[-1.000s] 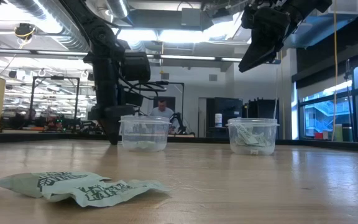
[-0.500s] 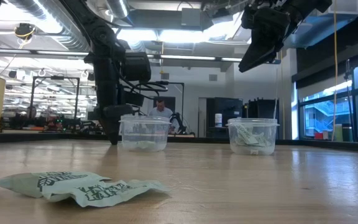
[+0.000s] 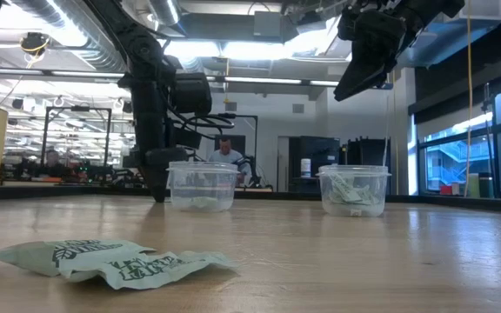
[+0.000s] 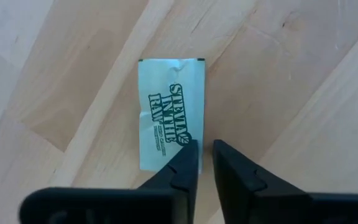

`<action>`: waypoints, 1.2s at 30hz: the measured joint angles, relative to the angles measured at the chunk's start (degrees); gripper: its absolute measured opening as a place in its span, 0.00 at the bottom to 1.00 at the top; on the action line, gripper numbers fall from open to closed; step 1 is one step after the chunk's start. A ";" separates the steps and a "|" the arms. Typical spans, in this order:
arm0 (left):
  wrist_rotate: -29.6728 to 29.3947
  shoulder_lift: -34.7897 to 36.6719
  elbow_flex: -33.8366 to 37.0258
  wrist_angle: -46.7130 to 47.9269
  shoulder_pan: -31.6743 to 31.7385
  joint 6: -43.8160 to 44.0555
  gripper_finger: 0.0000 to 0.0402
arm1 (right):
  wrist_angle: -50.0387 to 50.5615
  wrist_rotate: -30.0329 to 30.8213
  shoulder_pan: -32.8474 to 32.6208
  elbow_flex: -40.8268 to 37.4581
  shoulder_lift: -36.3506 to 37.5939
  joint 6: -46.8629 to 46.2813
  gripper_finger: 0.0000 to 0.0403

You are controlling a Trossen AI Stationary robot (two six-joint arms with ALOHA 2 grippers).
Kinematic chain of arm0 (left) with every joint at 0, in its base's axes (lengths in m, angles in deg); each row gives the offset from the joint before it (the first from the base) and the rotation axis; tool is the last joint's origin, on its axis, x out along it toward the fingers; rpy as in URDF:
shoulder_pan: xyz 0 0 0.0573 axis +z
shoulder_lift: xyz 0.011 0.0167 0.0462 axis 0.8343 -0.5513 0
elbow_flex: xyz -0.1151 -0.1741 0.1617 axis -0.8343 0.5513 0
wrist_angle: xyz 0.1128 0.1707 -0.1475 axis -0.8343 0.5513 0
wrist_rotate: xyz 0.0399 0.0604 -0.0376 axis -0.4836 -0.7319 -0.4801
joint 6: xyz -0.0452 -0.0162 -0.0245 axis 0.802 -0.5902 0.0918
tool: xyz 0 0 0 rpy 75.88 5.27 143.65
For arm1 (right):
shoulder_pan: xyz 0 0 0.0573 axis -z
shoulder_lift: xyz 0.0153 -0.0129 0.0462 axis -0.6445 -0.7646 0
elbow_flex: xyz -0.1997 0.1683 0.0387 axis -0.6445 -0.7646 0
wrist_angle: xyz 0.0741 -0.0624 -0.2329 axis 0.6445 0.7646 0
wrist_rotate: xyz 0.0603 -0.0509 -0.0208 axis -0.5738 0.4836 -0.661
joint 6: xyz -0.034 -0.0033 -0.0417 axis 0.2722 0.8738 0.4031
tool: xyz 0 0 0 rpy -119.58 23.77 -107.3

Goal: Pick and place Stevia / Truvia into bins
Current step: Put the stevia packet into the left transparent container

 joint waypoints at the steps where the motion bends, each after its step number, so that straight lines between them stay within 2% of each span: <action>1: -0.39 0.02 0.00 0.00 -0.18 0.00 0.13 | 0.00 0.00 0.01 0.00 0.00 0.00 0.29; 6: -1.31 0.02 0.00 0.04 -0.25 0.00 0.21 | 0.00 -0.02 -0.02 0.00 0.00 0.00 0.29; 11: -1.51 0.07 0.00 0.05 -0.25 0.00 0.24 | 0.00 0.01 0.00 0.00 0.00 0.00 0.29; 19: -5.28 0.04 0.00 -0.29 -0.29 0.02 0.24 | 0.00 -0.02 0.01 0.00 0.00 0.11 0.29; 25: -13.92 -0.43 0.04 -0.80 -0.10 -1.06 0.24 | 0.00 -0.01 -0.01 0.00 0.00 0.20 0.29; 33: -15.13 -4.76 -0.48 -1.25 -0.27 -12.13 0.24 | -0.01 0.00 -0.02 0.00 0.00 0.21 0.29; 36: -16.87 -4.56 -0.48 -0.50 -0.28 -9.72 0.23 | -0.02 0.00 0.01 0.00 0.02 0.19 0.29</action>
